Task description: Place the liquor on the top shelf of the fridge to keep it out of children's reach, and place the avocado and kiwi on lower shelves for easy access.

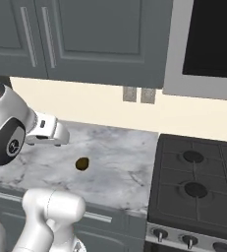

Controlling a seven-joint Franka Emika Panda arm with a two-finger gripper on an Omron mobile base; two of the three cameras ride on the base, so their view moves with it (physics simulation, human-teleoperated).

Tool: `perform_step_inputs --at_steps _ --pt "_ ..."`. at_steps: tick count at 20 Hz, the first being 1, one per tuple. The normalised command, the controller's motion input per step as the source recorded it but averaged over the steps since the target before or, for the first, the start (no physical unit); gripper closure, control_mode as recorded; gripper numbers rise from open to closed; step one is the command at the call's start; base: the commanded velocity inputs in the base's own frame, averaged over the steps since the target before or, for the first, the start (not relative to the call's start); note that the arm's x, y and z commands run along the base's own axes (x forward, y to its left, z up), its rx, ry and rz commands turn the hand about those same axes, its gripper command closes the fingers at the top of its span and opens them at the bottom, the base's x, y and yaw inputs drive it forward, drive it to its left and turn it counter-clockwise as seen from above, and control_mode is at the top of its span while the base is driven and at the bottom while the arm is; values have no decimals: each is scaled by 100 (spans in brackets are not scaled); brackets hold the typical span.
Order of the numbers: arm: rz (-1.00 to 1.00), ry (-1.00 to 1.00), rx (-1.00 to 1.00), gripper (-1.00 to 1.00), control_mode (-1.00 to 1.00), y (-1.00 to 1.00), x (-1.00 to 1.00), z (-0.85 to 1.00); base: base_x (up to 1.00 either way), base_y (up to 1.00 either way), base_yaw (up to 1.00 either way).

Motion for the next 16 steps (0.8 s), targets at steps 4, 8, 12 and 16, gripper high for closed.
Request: perform_step_inputs --at_steps 4,8,12,16 --pt "0 0 0 -100 100 0 0 0 -27 -39 10" --pt "0 0 0 -100 100 0 0 0 -49 -21 5" --pt "0 0 0 -100 100 0 0 0 -47 0 2" --pt "0 0 0 -100 100 0 0 0 -11 3 0"
